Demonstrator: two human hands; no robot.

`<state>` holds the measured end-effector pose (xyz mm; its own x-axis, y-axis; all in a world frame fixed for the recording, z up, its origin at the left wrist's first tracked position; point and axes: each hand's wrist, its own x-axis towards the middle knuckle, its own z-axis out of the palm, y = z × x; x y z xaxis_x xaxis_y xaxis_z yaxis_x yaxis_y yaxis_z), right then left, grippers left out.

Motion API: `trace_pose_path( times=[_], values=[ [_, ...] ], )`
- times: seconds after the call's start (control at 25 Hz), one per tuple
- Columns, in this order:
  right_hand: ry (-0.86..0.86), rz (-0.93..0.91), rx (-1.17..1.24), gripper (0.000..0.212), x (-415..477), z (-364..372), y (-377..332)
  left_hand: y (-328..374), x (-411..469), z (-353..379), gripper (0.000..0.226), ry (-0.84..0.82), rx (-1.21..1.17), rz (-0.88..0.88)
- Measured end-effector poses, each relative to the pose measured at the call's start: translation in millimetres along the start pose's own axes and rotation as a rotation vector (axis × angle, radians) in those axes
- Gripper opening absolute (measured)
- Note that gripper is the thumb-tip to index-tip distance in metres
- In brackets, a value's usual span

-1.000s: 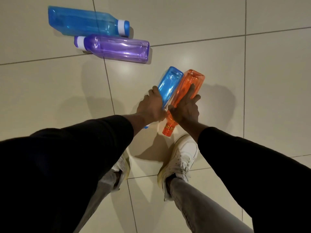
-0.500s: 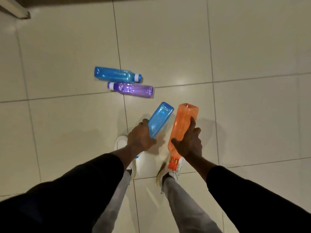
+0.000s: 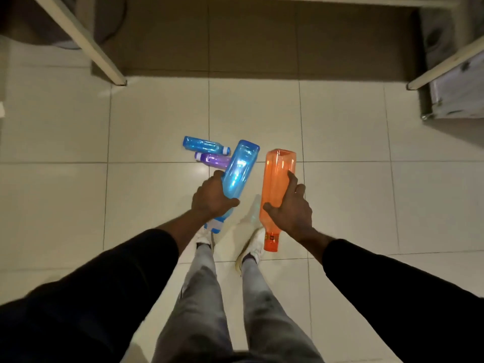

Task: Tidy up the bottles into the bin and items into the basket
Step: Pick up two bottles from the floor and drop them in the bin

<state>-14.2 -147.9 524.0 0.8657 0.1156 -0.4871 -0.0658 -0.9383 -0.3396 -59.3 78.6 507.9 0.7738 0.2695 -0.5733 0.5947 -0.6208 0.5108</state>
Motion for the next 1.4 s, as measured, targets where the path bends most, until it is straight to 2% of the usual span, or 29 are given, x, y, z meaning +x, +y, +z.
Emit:
trace_pose_path(
  times=[0.36, 0.6, 0.96, 1.4],
  values=[
    [-0.03, -0.31, 0.015, 0.104, -69, -33, -103, -42, -137, -70, 0.096, 0.231, -0.096, -0.102],
    [-0.04, -0.525, -0.1, 0.102, -86, -19, -218, -116, -179, -148, 0.092, 0.424, -0.165, -0.277],
    [-0.081, -0.686, -0.198, 0.099, -98, 17, -375, -240, -209, -252, 0.093, 0.566, -0.254, -0.44],
    [-0.165, -0.839, -0.233, 0.099, -65, 76, -538, -328, -192, -326, 0.095, 0.649, -0.349, -0.627]
  ],
)
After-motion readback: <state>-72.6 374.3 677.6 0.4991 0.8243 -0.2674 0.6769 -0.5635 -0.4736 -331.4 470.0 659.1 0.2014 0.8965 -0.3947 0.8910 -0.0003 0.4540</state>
